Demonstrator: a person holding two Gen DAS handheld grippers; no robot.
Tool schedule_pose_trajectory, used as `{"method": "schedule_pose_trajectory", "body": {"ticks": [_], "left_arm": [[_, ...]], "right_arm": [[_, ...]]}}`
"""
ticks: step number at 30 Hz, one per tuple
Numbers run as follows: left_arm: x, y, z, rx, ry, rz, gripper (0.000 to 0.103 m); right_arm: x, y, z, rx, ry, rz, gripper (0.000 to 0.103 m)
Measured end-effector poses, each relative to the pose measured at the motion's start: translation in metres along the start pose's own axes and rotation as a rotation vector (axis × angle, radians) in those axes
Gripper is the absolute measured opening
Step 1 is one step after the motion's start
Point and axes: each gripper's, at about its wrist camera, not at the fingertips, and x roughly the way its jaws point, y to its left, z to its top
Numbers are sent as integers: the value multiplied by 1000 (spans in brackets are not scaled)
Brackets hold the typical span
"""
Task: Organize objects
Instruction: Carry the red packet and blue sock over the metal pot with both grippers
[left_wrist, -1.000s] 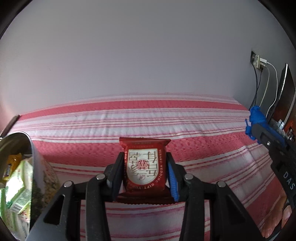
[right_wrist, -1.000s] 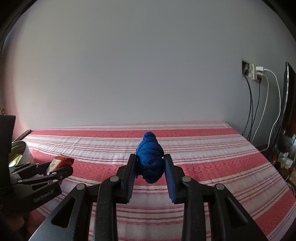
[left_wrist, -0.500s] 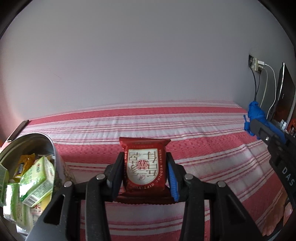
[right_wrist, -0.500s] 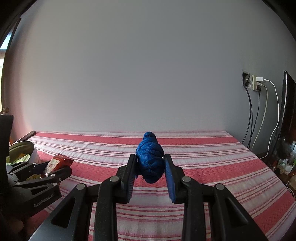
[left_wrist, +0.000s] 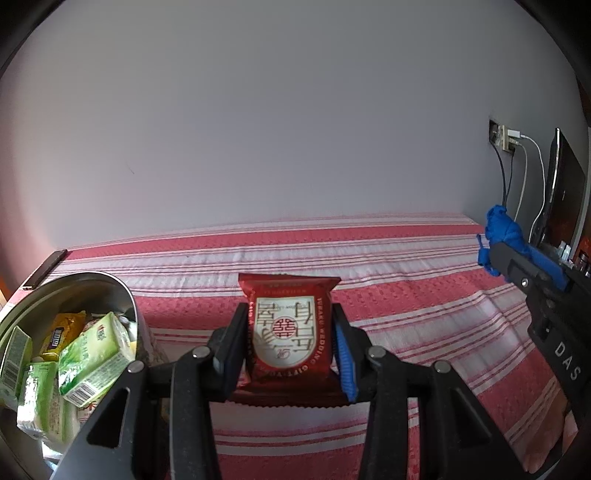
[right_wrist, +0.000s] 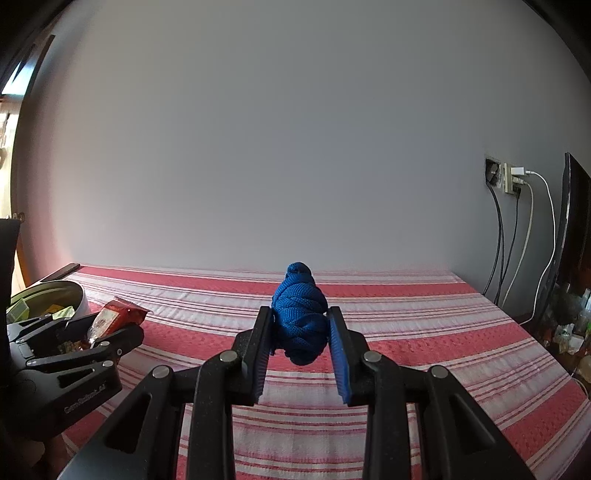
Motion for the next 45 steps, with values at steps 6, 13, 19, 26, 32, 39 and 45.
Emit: {"method": "schedule_pose_trajectory", "body": {"ticks": [6, 13, 19, 26, 32, 39, 45], "left_arm": [[-6, 1, -2, -5, -14, 2, 42], [-19, 1, -6, 11, -56, 12, 42], [-26, 4, -7, -1, -82, 15, 42], [-34, 14, -11, -31, -95, 20, 42], [-43, 23, -17, -44, -92, 21, 42], [-62, 39, -17, -49, -121, 43, 42], [-82, 55, -11, -54, -151, 87, 42]], "right_arm": [[-6, 3, -1, 4, -12, 18, 32], [-17, 13, -5, -6, -20, 49, 32], [-25, 22, -7, -13, -22, 79, 32], [-28, 29, -8, -25, -25, 100, 32], [-30, 40, -8, -35, -25, 133, 32], [-36, 59, -2, -53, -31, 174, 32], [-46, 72, 14, -63, -59, 215, 32]]}}
